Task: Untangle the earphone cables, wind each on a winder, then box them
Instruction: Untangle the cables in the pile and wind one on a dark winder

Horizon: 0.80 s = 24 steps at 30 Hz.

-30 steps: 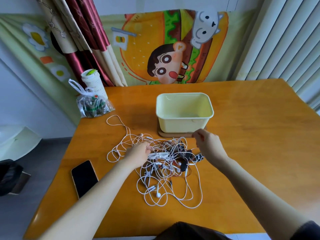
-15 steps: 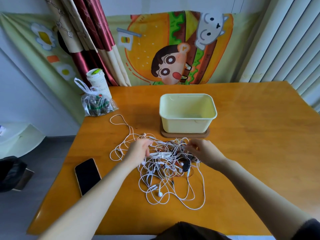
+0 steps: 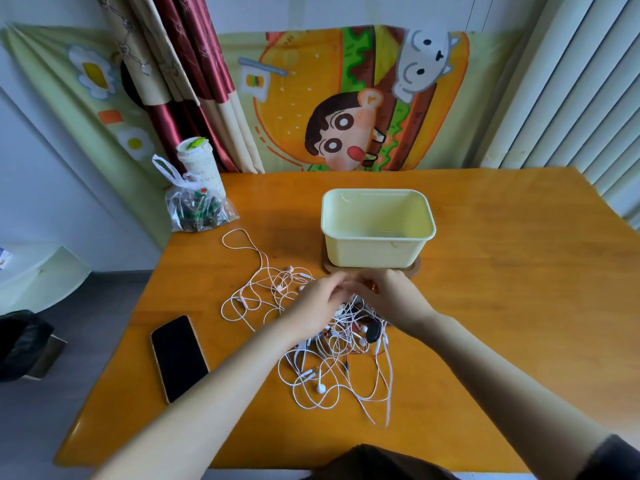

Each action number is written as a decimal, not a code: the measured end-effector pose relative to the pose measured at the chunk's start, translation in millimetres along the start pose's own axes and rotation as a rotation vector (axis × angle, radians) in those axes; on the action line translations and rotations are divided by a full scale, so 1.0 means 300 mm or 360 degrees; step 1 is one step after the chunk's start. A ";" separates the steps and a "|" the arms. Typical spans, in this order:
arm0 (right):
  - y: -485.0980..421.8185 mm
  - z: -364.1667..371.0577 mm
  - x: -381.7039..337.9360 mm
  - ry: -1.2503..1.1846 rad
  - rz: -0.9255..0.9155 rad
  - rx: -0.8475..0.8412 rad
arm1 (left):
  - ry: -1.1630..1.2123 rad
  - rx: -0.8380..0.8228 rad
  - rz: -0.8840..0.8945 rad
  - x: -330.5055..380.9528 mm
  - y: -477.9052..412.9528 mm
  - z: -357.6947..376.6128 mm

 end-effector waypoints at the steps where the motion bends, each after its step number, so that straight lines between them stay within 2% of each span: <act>1: -0.004 -0.004 -0.012 -0.0036 -0.0017 0.0010 | -0.0025 0.0056 0.0046 0.016 -0.005 -0.007; 3: -0.005 -0.013 0.010 -0.0117 0.0037 -0.0030 | -0.0102 0.0153 0.0028 -0.006 -0.012 -0.031; 8: 0.038 -0.028 0.211 -0.0031 0.0388 -0.0153 | -0.0324 0.0366 -0.0487 -0.269 0.012 -0.139; 11: 0.065 -0.033 0.322 0.0026 0.0547 -0.0174 | -0.0426 0.0427 -0.0704 -0.438 0.056 -0.176; 15: 0.067 -0.073 0.374 0.0129 0.0656 -0.0043 | -0.0438 0.0437 -0.0891 -0.514 0.092 -0.174; 17: 0.049 -0.111 0.333 0.0183 0.0605 0.0086 | -0.0550 0.0332 -0.0928 -0.491 0.086 -0.162; 20: 0.010 -0.119 0.194 0.0186 0.0375 0.0139 | -0.0535 0.0119 -0.0709 -0.373 0.055 -0.102; 24: -0.029 -0.054 0.004 0.0100 0.0076 0.0055 | -0.0156 0.0092 -0.0055 -0.042 -0.004 -0.015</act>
Point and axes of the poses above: each hand's wrist, its own y-axis away from the middle knuckle, its own z-axis out of the palm, x = y × z, the point moved 7 cm from there along -y, towards the middle knuckle, and after that the axes turned 4 degrees about x, right-handed, at the moved point
